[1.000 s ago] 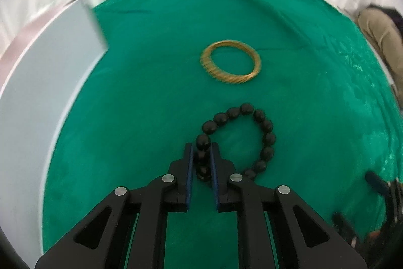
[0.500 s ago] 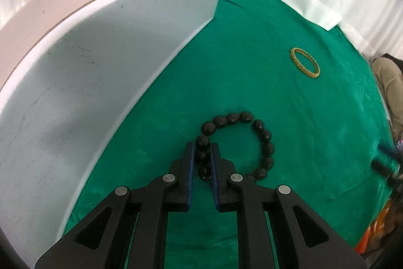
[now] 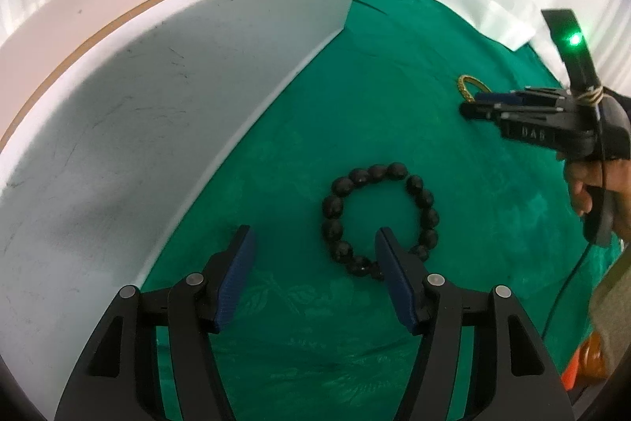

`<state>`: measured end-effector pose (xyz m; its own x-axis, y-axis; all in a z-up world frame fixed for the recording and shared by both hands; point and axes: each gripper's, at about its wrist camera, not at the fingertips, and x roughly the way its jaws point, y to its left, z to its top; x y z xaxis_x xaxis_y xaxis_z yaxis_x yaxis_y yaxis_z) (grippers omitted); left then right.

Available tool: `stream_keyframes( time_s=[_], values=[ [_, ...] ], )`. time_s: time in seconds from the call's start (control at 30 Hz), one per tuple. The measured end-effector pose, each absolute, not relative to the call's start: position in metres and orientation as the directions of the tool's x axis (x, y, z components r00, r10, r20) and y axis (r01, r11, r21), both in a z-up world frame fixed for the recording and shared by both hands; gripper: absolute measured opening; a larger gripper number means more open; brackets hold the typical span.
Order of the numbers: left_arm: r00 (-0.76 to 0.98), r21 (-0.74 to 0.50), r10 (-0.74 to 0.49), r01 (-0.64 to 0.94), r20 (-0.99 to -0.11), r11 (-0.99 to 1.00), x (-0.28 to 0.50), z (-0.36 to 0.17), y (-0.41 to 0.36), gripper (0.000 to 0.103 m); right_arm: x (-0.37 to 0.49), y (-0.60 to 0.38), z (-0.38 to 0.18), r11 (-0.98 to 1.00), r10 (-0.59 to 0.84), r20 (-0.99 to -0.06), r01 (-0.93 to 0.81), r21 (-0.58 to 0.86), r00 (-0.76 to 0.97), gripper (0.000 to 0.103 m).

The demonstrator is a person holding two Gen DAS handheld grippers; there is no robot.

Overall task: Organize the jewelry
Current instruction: 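Grasp the black bead bracelet with the left tool while the right tool grasps the gold bangle, then carry bracelet and bangle into the white box while both tools open to release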

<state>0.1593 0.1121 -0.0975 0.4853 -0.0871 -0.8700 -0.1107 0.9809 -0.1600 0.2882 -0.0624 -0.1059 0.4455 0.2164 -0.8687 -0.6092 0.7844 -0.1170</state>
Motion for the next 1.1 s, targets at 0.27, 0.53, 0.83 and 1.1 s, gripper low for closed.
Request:
stream_keyframes(
  time_s=[0.27,0.53,0.83,1.1],
  values=[
    [0.468,-0.086,-0.041,-0.076,-0.883,0.993,0.163,-0.097,0.096,0.037,0.255,-0.081,-0.099,0.802,0.286,-0.873,-0.598,-0.008,0.396,0.006],
    [0.471,-0.245,-0.185,-0.069,-0.862,0.967,0.162,-0.089,0.097,0.009,0.2,-0.142,-0.072,0.803,0.516,-0.779,-0.517,0.295,0.357,0.006],
    [0.56,-0.427,-0.329,-0.05,-0.76,0.903,0.143,-0.036,0.102,0.009,0.168,-0.17,-0.048,0.786,0.589,-0.711,-0.477,0.394,0.384,0.006],
    [0.637,-0.49,-0.356,-0.04,-0.684,0.871,0.117,0.017,0.121,0.009,0.156,-0.156,-0.031,0.762,0.611,-0.69,-0.524,0.381,0.388,0.006]
  ],
)
